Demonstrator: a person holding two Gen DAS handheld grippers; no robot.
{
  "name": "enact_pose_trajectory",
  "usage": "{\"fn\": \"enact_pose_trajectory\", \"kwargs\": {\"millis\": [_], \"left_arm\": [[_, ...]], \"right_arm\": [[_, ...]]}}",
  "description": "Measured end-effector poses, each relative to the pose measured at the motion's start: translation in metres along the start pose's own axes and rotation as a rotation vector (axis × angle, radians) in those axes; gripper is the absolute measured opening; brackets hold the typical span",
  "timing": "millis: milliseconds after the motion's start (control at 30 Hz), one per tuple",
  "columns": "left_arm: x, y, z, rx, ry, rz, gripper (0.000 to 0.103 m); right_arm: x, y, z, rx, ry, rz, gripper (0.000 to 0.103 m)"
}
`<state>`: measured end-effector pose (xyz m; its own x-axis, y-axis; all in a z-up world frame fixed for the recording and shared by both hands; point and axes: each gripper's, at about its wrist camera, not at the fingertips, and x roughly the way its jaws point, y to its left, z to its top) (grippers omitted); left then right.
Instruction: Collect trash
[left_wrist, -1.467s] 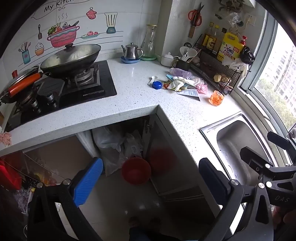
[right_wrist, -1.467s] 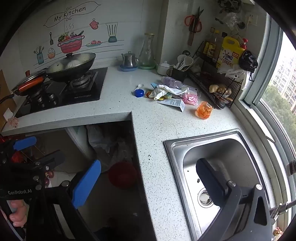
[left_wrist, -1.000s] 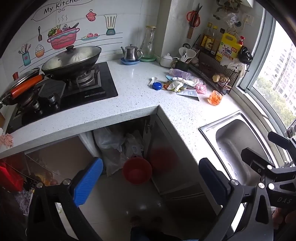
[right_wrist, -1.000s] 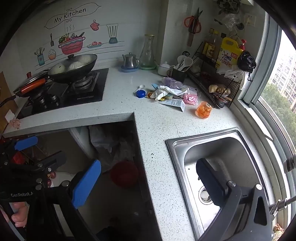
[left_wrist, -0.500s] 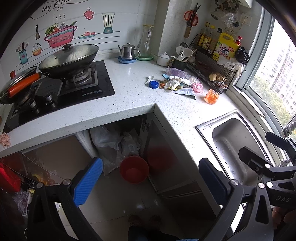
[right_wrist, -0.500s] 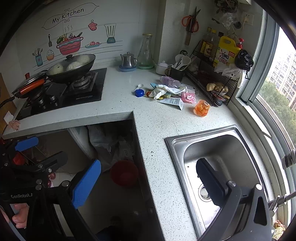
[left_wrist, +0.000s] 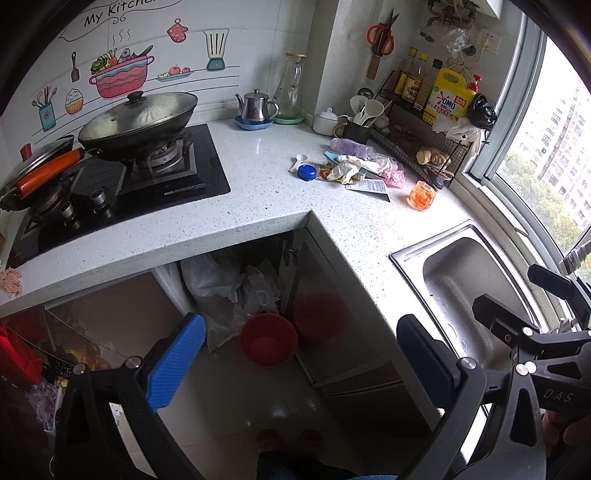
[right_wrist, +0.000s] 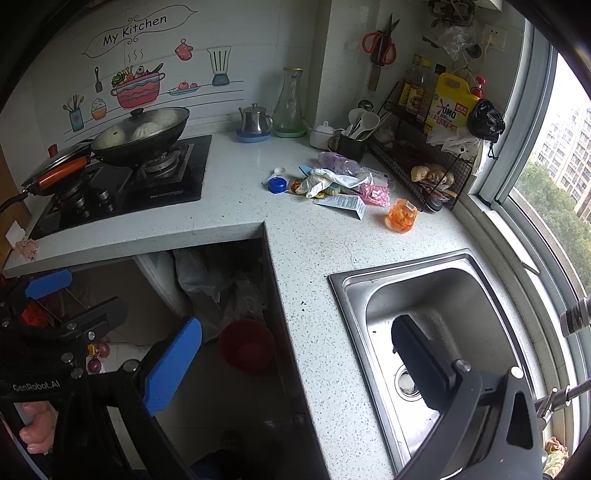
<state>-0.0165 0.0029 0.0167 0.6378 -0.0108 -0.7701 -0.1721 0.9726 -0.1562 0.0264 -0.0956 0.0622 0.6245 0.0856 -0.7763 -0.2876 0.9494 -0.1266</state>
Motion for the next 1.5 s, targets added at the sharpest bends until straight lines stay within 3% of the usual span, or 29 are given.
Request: {"fn": "enact_pose_trajectory", "kwargs": {"millis": [1067, 1267, 1500], "left_arm": [[0.004, 0.003, 0.0, -0.001, 0.009, -0.002, 0.103], [0.009, 0.01, 0.009, -0.003, 0.021, -0.033, 0.103], [0.017, 0.018, 0.03, 0.042, 0.003, -0.014, 0.103]], "right_arm": [[0.004, -0.002, 0.002, -0.005, 0.022, 0.013, 0.103], [0.007, -0.001, 0.006, 0.002, 0.022, 0.015, 0.103], [0.017, 0.001, 0.019, 0.025, 0.021, 0.017, 0.103]]}}
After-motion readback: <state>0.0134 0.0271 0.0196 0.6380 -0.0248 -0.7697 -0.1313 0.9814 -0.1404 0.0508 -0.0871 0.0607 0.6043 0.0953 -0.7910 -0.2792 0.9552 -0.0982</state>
